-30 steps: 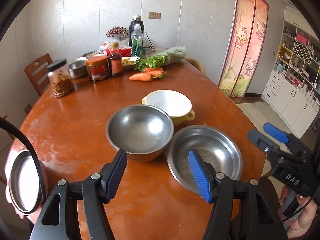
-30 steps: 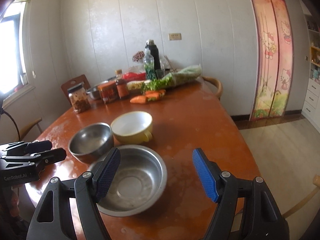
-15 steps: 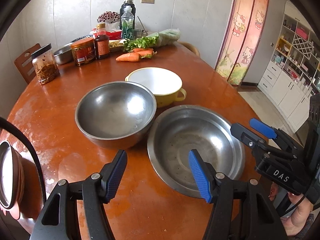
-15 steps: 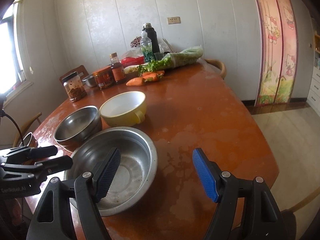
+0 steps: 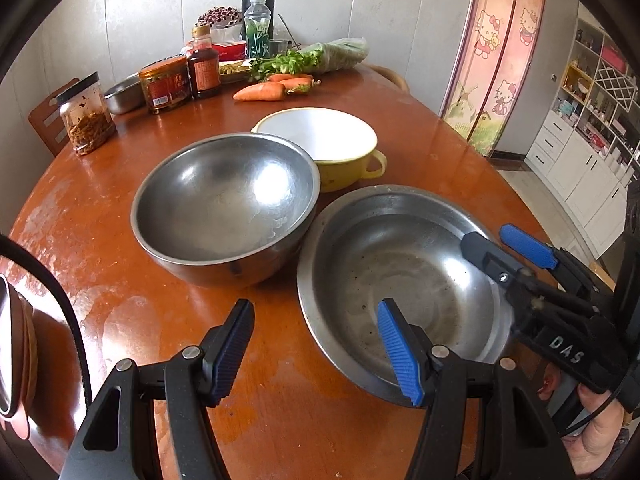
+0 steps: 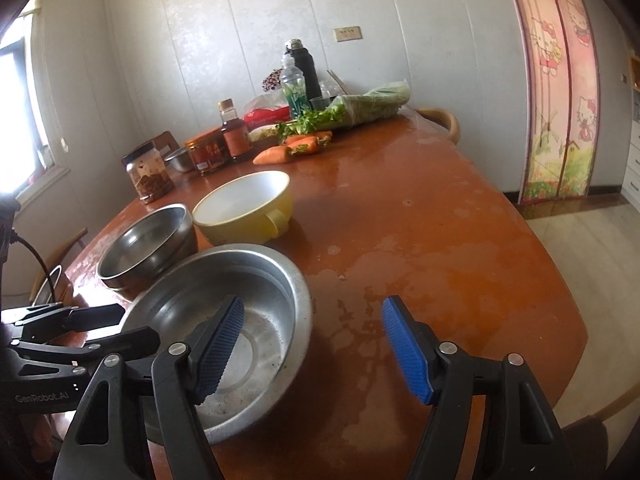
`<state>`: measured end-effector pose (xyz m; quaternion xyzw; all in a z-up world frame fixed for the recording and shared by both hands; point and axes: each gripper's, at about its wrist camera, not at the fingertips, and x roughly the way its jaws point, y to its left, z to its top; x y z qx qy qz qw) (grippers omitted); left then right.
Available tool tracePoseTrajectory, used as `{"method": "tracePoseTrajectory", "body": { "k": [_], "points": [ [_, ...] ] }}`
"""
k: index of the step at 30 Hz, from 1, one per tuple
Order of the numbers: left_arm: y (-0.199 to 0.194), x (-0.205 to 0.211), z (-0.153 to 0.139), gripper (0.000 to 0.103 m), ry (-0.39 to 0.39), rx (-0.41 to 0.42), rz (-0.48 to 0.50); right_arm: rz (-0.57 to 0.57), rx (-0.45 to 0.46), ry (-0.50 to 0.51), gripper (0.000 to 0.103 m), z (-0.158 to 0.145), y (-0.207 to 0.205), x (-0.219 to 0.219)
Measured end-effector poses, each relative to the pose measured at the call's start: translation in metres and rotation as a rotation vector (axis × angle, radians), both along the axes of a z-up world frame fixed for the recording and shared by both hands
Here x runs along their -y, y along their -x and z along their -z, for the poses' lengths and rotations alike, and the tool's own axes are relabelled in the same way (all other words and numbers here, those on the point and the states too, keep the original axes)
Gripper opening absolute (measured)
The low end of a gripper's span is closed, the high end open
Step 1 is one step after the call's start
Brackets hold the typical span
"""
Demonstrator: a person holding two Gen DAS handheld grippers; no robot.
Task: Organize plates and bowls
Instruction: 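Move the left tool to the wide steel basin and grasp its rim, then drag the steel basin toward the table edge and open the left tool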
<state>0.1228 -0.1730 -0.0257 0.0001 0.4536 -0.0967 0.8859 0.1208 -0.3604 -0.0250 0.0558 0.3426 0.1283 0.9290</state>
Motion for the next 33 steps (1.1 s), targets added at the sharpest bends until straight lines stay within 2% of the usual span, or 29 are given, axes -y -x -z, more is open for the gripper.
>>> {"method": "tracePoseTrajectory", "body": {
  "k": [2,6,9,14,16,21,26,28,33],
  "points": [
    [-0.002,0.001,0.003,0.063,-0.009,-0.006,0.0,-0.005,0.008,0.018,0.069,0.001,0.001,-0.003],
    [-0.004,0.002,0.008,0.063,-0.027,-0.016,-0.004,-0.016,-0.012,0.02,0.048,0.006,-0.004,-0.007],
    [-0.003,0.003,0.009,0.063,-0.029,-0.008,0.006,0.001,-0.014,0.013,0.045,0.007,-0.006,-0.005],
    [-0.002,0.0,0.01,0.063,-0.012,-0.008,0.017,0.004,-0.023,-0.016,0.029,0.008,-0.006,-0.003],
    [-0.001,0.0,0.011,0.063,-0.002,-0.008,0.025,0.018,-0.011,-0.035,0.028,0.007,-0.004,0.0],
    [-0.001,0.001,0.012,0.062,0.003,-0.002,0.038,0.01,-0.014,0.011,0.028,0.006,-0.005,-0.006],
    [-0.001,0.001,0.014,0.046,0.033,-0.006,0.07,-0.013,-0.04,0.036,0.024,0.011,-0.007,-0.015],
    [0.001,0.004,0.014,0.036,0.014,0.001,0.081,-0.027,-0.047,0.034,0.024,0.012,-0.007,-0.019],
    [0.005,0.001,0.017,0.034,0.016,-0.002,0.092,-0.058,-0.057,0.057,0.023,0.009,-0.001,-0.034]
  ]
}}
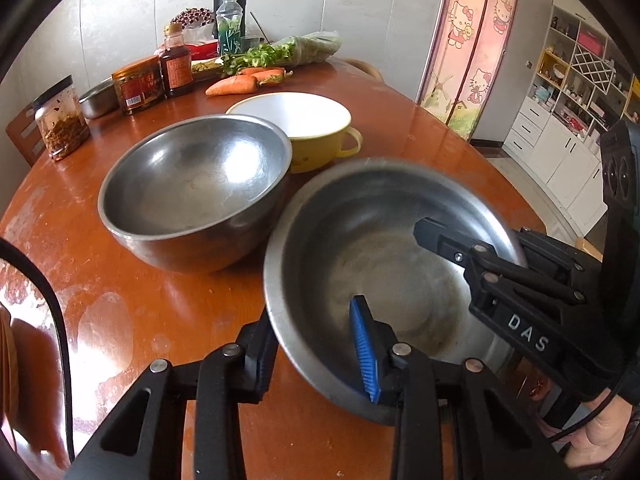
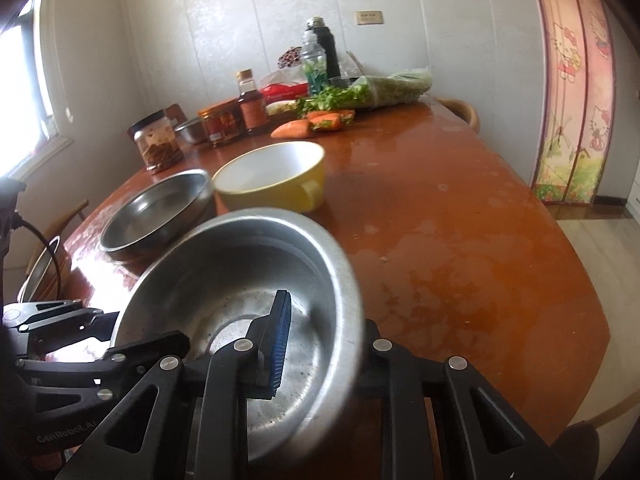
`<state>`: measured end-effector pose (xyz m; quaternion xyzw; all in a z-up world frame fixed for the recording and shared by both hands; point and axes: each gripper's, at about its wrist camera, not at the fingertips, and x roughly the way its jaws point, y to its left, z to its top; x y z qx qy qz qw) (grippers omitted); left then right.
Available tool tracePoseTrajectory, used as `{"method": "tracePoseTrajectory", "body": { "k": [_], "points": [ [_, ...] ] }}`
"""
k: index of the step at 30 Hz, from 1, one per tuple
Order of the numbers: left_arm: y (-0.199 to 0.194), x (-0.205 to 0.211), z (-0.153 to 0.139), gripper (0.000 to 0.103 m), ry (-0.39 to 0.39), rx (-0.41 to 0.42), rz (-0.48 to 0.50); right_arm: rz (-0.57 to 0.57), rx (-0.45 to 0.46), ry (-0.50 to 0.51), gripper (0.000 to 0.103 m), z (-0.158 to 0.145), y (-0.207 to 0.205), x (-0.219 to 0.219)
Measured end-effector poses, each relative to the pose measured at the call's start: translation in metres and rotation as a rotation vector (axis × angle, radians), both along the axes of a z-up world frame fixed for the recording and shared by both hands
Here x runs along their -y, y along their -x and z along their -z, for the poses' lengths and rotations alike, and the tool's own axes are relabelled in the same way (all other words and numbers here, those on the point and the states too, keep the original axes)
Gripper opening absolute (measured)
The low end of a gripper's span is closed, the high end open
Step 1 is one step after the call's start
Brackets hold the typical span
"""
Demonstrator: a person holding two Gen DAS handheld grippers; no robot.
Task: Organize plates and bowls
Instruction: 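Drag the steel basin toward the table edge and open the left tool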
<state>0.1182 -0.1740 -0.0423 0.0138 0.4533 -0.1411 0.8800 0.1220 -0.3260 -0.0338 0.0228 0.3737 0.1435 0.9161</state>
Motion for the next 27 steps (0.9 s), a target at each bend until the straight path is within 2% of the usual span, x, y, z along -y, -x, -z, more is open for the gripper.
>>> {"method": "tracePoseTrajectory", "body": {
  "k": [10,27],
  "points": [
    [0.014,-0.033,-0.007,0.032,0.007,0.02,-0.041,-0.028,-0.039,-0.015,0.023,-0.001,0.011,-0.025],
    [0.041,-0.08,-0.026,0.032,0.014,0.067,-0.103,-0.119,-0.026,0.014,0.023,-0.021,0.034,-0.079]
  ]
}}
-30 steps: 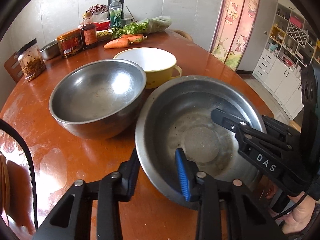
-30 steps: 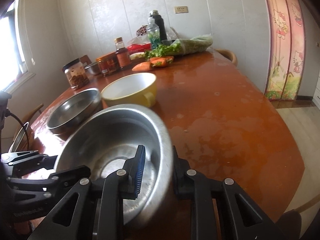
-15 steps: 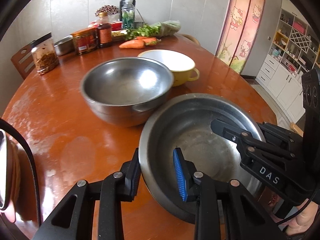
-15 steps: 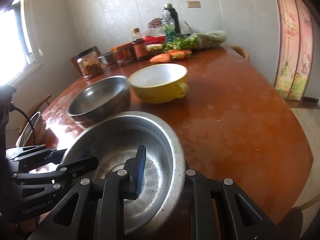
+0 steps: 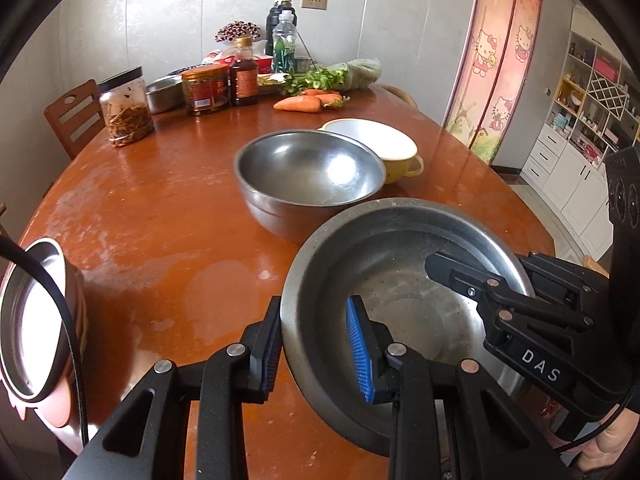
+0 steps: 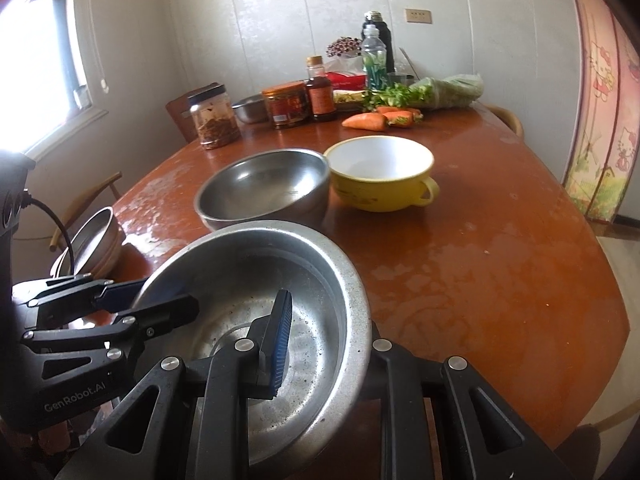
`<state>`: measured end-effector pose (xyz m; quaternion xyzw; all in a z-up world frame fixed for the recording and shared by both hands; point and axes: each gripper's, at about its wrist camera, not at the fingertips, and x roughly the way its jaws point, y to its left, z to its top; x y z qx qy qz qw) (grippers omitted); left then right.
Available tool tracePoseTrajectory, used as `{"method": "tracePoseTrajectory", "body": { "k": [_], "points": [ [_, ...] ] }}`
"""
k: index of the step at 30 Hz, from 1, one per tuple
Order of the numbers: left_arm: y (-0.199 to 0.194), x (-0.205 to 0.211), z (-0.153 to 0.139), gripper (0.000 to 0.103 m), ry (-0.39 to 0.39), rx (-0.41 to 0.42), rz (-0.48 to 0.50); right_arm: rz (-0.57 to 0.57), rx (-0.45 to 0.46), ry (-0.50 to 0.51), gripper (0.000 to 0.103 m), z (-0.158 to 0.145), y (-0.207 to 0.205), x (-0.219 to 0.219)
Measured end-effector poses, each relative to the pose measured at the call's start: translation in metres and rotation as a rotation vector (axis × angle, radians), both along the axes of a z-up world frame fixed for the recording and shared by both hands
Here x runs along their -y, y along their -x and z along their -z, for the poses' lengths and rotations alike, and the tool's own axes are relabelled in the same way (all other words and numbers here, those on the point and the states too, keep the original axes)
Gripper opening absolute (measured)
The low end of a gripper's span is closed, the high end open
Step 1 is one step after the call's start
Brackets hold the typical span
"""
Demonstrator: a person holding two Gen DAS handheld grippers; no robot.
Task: Organize plates and bowls
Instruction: 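Drag the steel basin toward the table edge and open the left tool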
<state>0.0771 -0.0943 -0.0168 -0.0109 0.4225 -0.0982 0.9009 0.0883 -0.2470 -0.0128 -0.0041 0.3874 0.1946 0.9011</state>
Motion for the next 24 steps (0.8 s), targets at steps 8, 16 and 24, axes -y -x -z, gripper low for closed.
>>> {"method": "tracePoseTrajectory", "body": {
  "k": [8,16,24],
  "points": [
    [0.007,-0.017,0.003,0.032,0.008,-0.007,-0.027,-0.038,-0.013,0.012,0.024,0.003,0.007,-0.017],
    [0.003,-0.016,0.008,0.032,0.031,-0.001,-0.015,-0.007,0.0,0.073,0.025,0.011,0.006,-0.019],
    [-0.001,-0.015,0.016,0.032,0.038,-0.016,-0.018,-0.004,-0.027,0.023,0.025,0.019,0.001,-0.01]
  ]
}}
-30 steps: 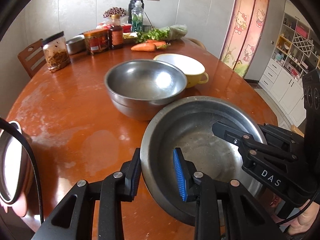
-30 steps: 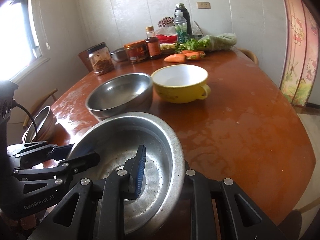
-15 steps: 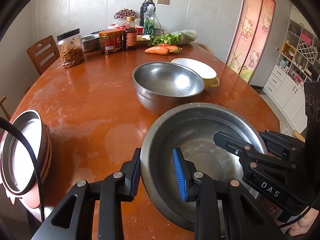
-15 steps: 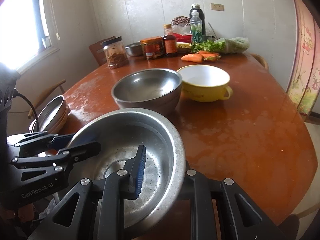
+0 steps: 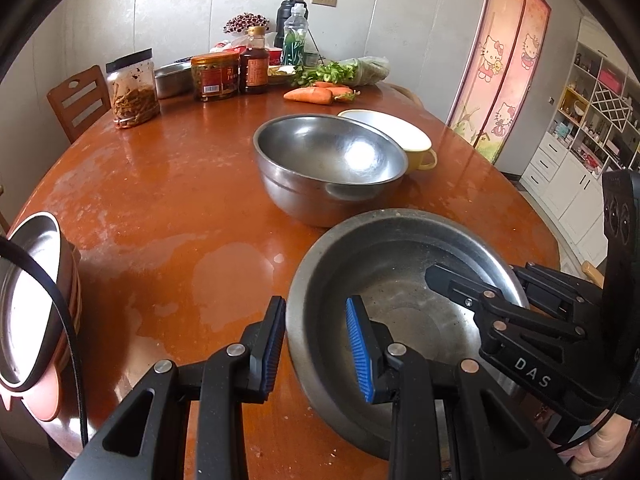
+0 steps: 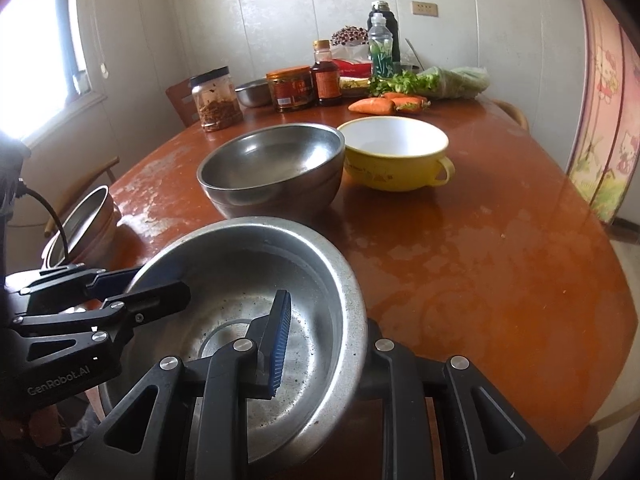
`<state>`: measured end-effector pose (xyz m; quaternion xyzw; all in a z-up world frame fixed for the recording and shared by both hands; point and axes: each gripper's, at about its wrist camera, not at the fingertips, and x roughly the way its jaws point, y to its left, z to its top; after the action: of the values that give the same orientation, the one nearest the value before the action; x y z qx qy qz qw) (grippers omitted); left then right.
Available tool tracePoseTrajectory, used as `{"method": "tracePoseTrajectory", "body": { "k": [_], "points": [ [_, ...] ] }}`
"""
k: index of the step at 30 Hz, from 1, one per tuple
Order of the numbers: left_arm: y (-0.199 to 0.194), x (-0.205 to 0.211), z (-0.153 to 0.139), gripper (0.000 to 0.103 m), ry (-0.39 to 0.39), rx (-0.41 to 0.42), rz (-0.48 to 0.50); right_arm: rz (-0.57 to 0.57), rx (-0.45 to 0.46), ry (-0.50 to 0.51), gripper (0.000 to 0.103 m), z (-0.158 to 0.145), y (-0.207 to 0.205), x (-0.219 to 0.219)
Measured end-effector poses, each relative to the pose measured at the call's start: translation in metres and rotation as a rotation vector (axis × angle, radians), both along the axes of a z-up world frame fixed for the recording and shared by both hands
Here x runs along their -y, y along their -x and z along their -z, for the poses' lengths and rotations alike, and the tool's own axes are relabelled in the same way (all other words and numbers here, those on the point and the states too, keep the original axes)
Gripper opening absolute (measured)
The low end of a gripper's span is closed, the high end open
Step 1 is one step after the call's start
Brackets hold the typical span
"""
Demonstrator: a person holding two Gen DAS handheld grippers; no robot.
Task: Organize plates and bowls
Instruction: 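Drag the steel basin toward the table edge and open the left tool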
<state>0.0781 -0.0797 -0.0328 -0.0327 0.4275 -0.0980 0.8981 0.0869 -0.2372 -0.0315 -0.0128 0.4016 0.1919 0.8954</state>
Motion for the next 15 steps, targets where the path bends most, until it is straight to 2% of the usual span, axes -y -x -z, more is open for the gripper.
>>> {"method": "tracePoseTrajectory", "body": {
  "k": [3,6,9,15],
  "points": [
    [-0.001,-0.0024,0.0006,0.032,0.007,0.003,-0.003,0.007,0.014,0.01,0.03,0.0004,0.0007,0.0007],
    [-0.0013,-0.0032,0.0011,0.032,0.012,0.004,-0.002,0.019,0.029,0.002,0.046,-0.0005,0.0017,0.0021],
    [-0.0011,-0.0016,-0.0009,0.033,0.013,0.016,0.004,0.029,0.039,0.006,0.056,-0.0005,0.0011,0.0035],
    [-0.0015,0.0011,-0.0013,0.033,-0.006,0.013,-0.001,0.049,0.045,0.007,0.067,-0.0003,-0.0024,0.008]
  ]
}}
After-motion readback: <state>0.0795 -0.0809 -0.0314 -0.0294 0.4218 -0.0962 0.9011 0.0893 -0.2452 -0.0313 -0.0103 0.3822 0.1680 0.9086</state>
